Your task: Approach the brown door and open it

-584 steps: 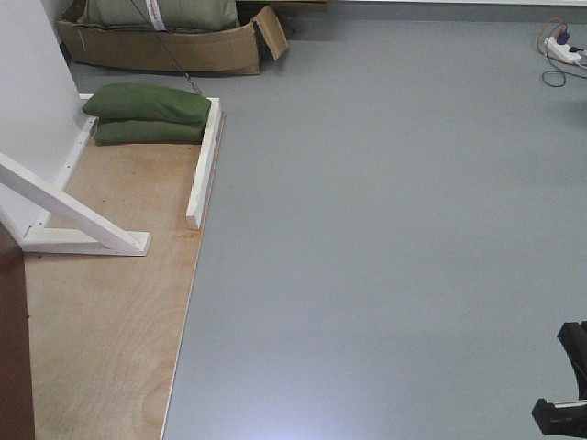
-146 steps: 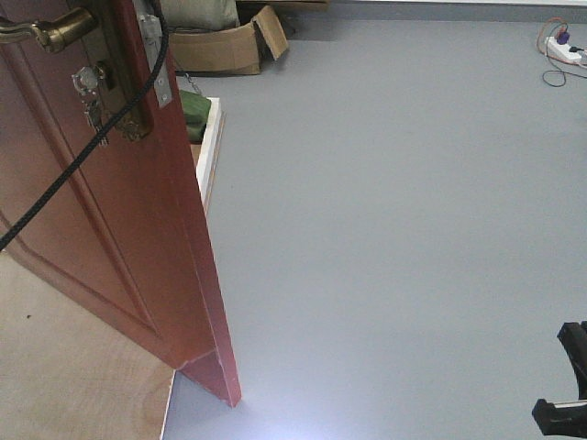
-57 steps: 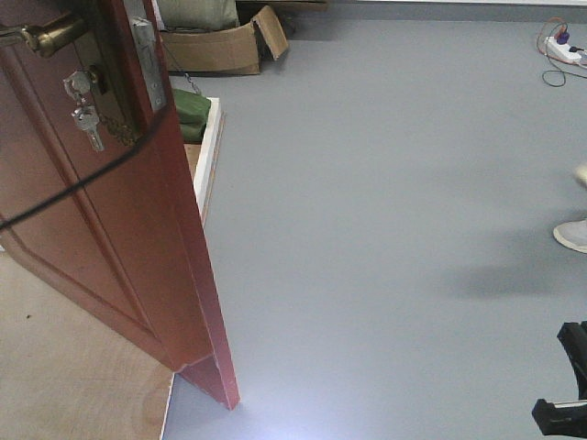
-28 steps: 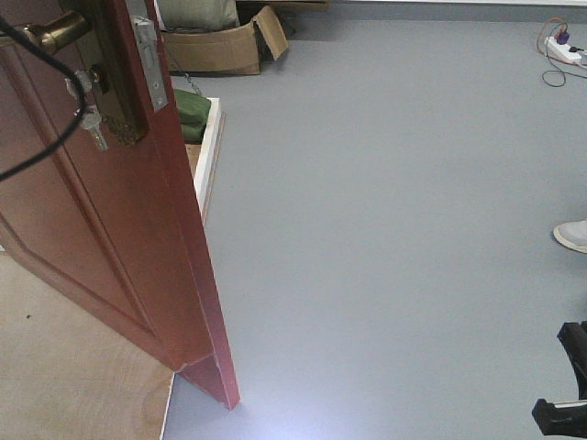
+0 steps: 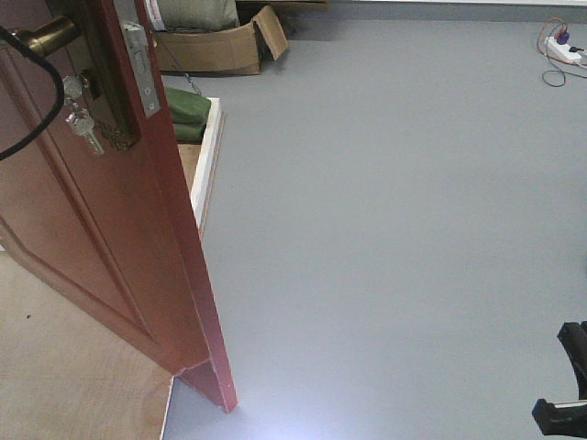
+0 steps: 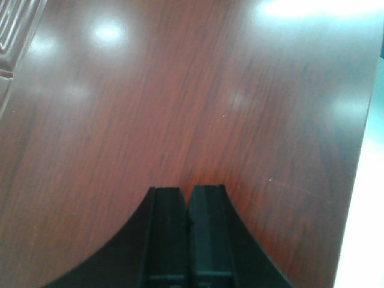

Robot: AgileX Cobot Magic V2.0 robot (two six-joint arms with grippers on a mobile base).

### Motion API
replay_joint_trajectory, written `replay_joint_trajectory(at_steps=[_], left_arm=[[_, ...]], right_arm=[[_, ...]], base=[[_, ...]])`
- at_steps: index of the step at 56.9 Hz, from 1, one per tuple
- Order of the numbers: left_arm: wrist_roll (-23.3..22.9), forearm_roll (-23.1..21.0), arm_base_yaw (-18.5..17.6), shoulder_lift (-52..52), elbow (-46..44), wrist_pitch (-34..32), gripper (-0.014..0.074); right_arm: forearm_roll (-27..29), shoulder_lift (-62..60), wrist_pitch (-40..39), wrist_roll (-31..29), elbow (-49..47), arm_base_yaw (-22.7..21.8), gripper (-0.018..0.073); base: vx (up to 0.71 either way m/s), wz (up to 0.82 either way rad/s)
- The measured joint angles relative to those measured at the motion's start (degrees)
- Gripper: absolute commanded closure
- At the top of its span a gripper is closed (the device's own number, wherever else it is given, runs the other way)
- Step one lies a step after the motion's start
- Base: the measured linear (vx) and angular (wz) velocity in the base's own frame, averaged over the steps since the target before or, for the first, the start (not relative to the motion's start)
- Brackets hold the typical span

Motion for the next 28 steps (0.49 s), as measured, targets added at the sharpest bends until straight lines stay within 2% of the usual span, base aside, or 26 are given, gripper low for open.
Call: replay_joint_trajectory(at_steps=[4, 7, 14, 21, 28], left_arm=[[0.30, 0.00, 0.00, 0.00, 0.00, 0.06, 0.0530], [2.16, 0.22, 0.27, 0.00, 0.00, 0.06, 0.0530], [11.01, 0.78, 1.07, 0.00, 0.00, 2.09, 0.0530], [19.89, 0.83, 1.32, 0.00, 0.00, 7.79, 0.0530], [25.28, 0.77, 1.32, -0.30, -0.06, 13.83, 0.0530]], right_arm=[[0.00, 0.00, 0.00, 0.00, 0.00, 0.00, 0.0559], [0.00, 0.00, 0.00, 0.00, 0.00, 0.00, 0.0559], [0.00, 0.00, 0.00, 0.00, 0.00, 0.00, 0.0559], [0.00, 0.00, 0.00, 0.00, 0.00, 0.00, 0.0559], [0.00, 0.00, 0.00, 0.00, 0.00, 0.00, 0.0559]], base=[[0.00, 0.00], [0.00, 0.00], [0.00, 0.00], [0.00, 0.00], [0.00, 0.00]])
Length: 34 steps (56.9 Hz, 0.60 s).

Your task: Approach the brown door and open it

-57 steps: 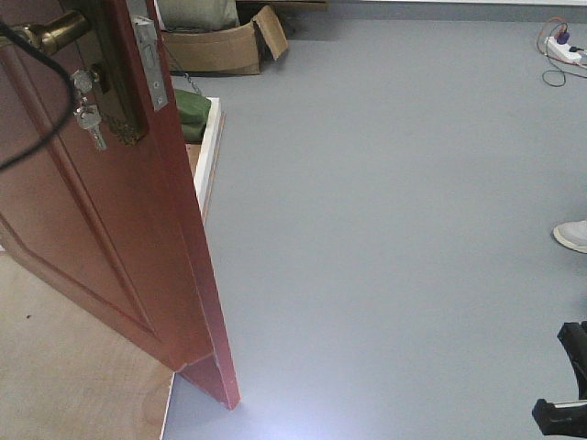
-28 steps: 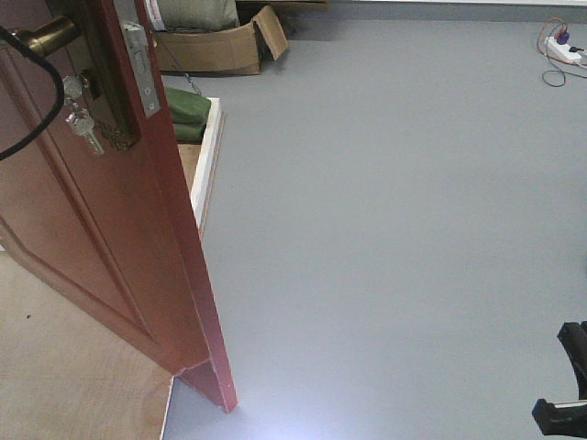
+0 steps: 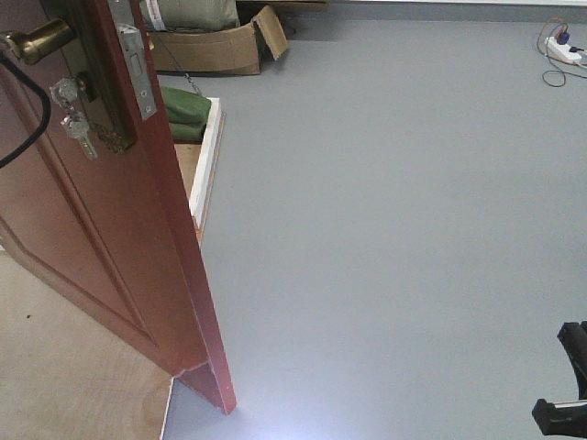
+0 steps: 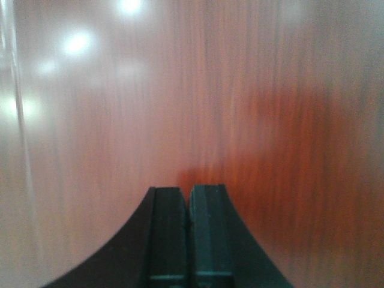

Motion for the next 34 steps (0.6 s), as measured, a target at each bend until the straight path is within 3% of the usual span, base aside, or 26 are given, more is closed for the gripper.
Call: replay_joint_trajectory(at_steps=[15, 34], left_arm=[[2.17, 0.41, 0.00, 0.03, 0.00, 6.89, 0.0530], [2.22, 0.41, 0.00, 0.35, 0.00, 7.88, 0.0530]], right_arm=[[0.00, 0.00, 0.00, 0.00, 0.00, 0.00, 0.0559], [0.00, 0.00, 0.00, 0.00, 0.00, 0.00, 0.0559]], base=[[0.00, 0.00], [0.00, 0.00]])
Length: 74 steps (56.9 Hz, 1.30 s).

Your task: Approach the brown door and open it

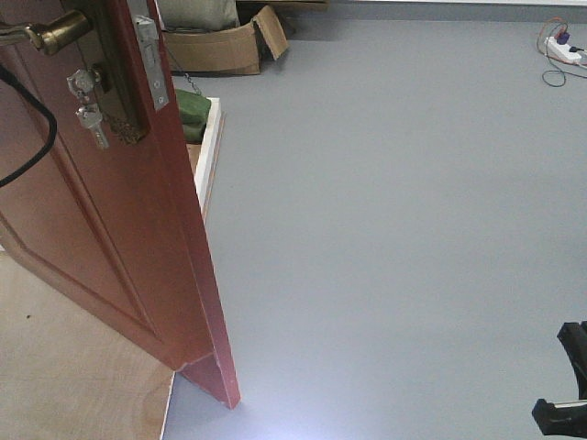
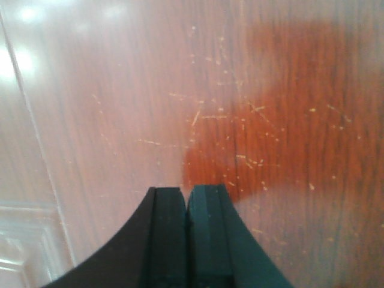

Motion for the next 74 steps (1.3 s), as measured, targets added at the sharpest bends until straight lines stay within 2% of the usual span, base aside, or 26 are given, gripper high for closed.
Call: replay_joint_trajectory(at_steps=[74], left_arm=[[0.00, 0.00, 0.00, -0.22, 0.00, 0.41, 0.0530]], right_arm=[[0.00, 0.00, 0.00, 0.00, 0.00, 0.00, 0.0559]], base=[[0.02, -0.01]])
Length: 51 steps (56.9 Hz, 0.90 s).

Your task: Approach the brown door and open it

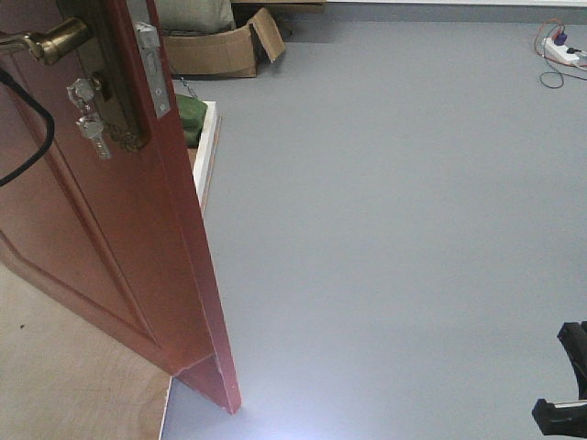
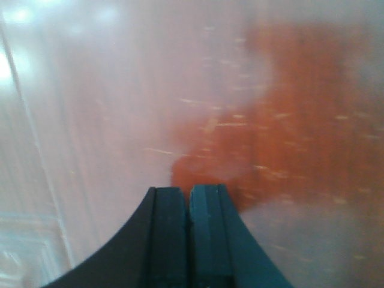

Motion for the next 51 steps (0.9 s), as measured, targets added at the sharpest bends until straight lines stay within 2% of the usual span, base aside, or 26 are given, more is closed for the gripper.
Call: replay_joint_trajectory(at_steps=[51], left_arm=[[0.00, 0.00, 0.00, -0.32, 0.00, 0.00, 0.0530]], right_arm=[[0.00, 0.00, 0.00, 0.00, 0.00, 0.00, 0.0559]], base=[[0.19, -0.05]])
